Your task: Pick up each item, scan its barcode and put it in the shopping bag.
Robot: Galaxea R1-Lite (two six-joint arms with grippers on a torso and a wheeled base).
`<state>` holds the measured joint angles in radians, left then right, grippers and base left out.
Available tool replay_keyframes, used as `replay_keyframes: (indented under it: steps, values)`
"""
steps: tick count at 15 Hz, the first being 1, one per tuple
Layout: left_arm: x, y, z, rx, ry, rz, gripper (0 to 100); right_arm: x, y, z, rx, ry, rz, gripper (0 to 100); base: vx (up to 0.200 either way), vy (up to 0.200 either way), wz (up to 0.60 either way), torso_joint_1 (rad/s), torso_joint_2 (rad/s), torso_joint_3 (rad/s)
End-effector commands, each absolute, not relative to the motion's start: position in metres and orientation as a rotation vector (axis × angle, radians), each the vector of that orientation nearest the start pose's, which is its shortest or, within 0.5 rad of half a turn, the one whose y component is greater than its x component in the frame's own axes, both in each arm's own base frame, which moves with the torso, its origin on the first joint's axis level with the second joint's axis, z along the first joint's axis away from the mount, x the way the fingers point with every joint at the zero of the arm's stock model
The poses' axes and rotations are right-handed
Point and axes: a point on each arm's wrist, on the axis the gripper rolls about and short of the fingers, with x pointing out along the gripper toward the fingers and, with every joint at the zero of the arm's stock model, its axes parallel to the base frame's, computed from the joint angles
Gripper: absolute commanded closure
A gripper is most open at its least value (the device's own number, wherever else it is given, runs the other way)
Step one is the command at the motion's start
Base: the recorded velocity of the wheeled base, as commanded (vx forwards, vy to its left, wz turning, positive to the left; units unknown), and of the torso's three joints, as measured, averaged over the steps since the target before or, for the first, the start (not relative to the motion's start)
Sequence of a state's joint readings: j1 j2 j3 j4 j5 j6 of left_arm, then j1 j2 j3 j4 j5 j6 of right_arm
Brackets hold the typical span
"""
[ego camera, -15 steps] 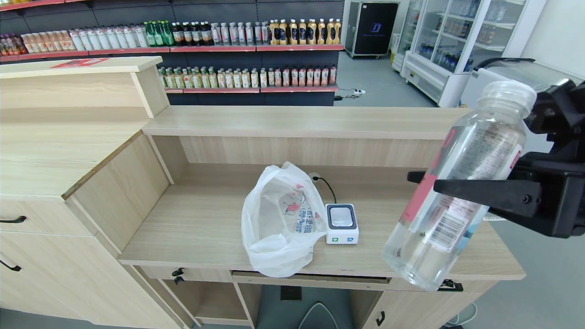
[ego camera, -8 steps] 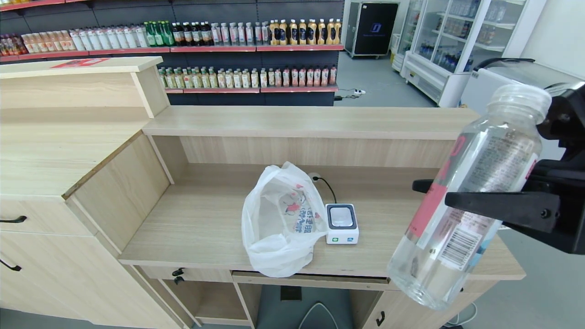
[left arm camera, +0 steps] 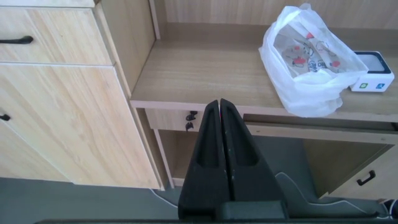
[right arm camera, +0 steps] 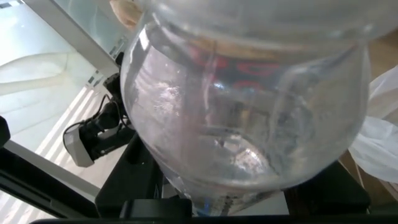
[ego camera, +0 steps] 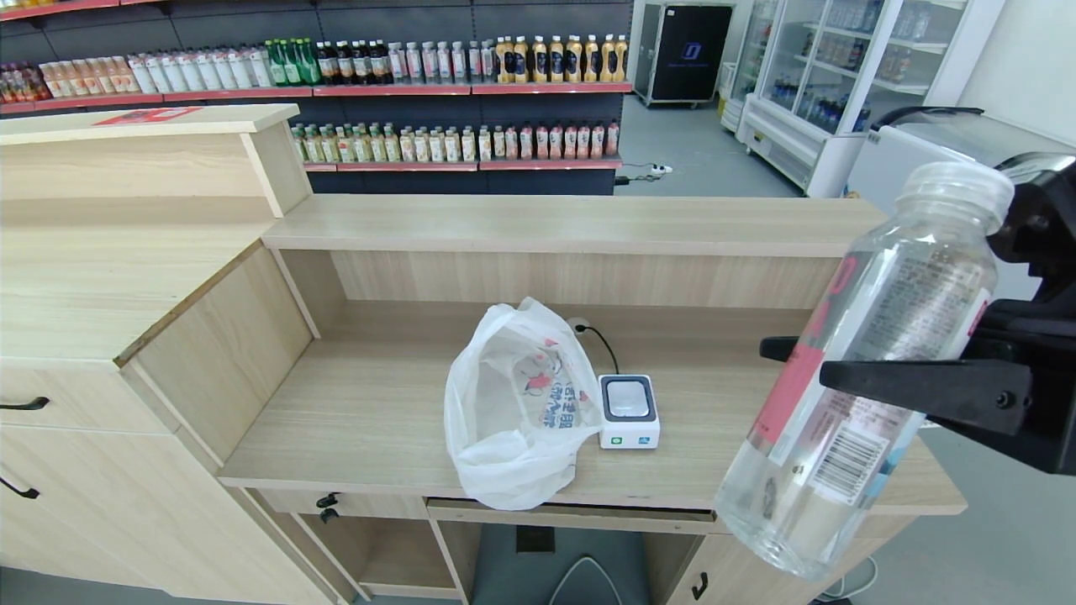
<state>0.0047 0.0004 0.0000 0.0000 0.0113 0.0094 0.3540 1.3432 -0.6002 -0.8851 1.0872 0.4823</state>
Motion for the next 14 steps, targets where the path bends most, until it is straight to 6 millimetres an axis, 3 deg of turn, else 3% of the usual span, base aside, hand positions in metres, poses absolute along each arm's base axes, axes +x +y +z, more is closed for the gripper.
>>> replay_keyframes:
  steps: [1,11,12,14]
  values:
    - [-0.023,0.0,0.075,0.009,0.0,0.017,100,0.183,0.088,0.242,0.341,0.207,1.439,100,0.0,0.0,0.0,0.0,0.0,0.0]
    - [-0.023,0.0,0.075,0.009,0.0,0.017,100,0.188,0.085,0.24,0.352,0.225,1.407,100,0.0,0.0,0.0,0.0,0.0,0.0]
    - [-0.023,0.0,0.075,0.009,0.0,0.017,100,0.191,0.085,0.238,0.356,0.228,1.389,100,0.0,0.0,0.0,0.0,0.0,0.0]
    - [-0.023,0.0,0.075,0.009,0.0,0.017,100,0.213,0.08,0.233,0.325,0.165,1.195,100,0.0,0.0,0.0,0.0,0.0,0.0]
